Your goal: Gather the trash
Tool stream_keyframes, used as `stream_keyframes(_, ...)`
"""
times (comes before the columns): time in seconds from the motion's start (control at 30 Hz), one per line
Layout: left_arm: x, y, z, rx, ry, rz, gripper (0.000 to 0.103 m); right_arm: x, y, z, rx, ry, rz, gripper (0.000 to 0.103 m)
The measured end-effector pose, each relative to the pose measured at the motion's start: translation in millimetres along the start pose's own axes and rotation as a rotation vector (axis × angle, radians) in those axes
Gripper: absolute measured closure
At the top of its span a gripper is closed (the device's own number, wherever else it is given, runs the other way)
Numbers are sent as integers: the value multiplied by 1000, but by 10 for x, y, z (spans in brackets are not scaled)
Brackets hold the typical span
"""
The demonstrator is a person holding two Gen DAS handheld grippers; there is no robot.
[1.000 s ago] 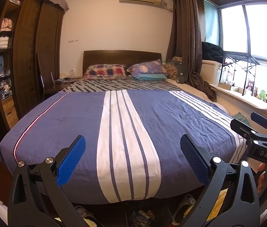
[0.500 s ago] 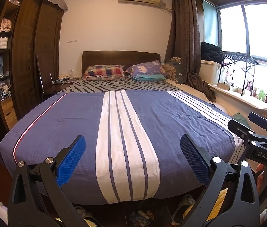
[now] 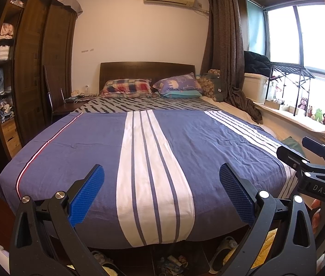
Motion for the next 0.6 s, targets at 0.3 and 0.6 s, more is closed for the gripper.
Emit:
stream_keyframes(0.3, -25, 28, -9, 0, 15, 2, 8, -13, -11, 2, -1, -3, 0, 3)
stream_keyframes(0.6, -39, 23, 2, -2, 19, 6, 8, -4, -22, -10, -5, 1, -5, 3)
Point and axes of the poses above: each gripper's, at about its wrist camera, not at the fingertips, and x roughly the way its jaws point, z to its right, y to its top, the point moved 9 cm from there along x, roughly the way its jaws point, and after that the axes turned 7 degrees about -z, right-handed, at the moved point
